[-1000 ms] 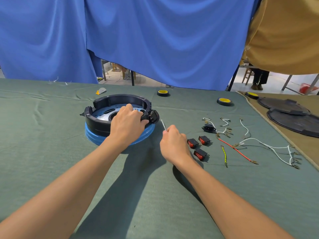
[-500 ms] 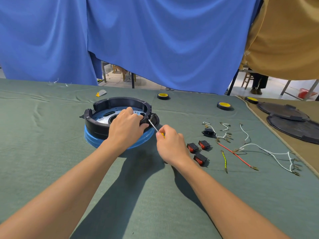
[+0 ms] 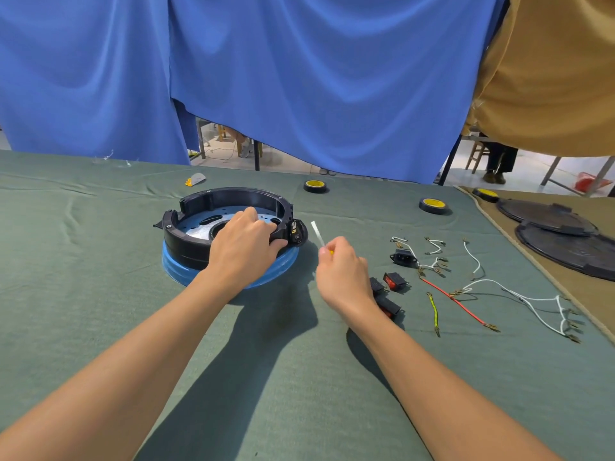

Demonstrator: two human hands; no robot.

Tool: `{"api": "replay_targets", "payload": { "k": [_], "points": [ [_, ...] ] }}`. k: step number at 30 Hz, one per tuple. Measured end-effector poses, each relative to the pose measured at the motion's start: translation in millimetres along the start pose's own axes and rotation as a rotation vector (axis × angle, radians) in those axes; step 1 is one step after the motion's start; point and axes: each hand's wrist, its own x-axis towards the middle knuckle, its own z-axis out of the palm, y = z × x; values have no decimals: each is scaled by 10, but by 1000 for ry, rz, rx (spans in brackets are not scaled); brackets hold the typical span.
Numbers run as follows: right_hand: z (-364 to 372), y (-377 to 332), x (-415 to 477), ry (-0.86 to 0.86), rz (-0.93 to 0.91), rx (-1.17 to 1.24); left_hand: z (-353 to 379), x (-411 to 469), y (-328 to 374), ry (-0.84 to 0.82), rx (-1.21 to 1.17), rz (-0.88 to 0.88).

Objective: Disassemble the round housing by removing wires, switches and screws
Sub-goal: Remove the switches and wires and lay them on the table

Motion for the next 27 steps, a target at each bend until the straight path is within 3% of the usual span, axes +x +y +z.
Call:
{"api": "replay_targets", "payload": {
  "k": [3,10,16,27],
  "points": [
    [65,-29,-71,-95,-63,-73,-1,-1,-1,-6,-1,1],
    [164,-77,-55,-92,-44,-104,-8,-5,8,1,-7,-5],
    [137,-24,72,76,149,64,0,-3,-10,-8,-7,-1],
    [-7,-224,551,88,-48,142,5,8,-31,-4,-1,4]
  ]
}}
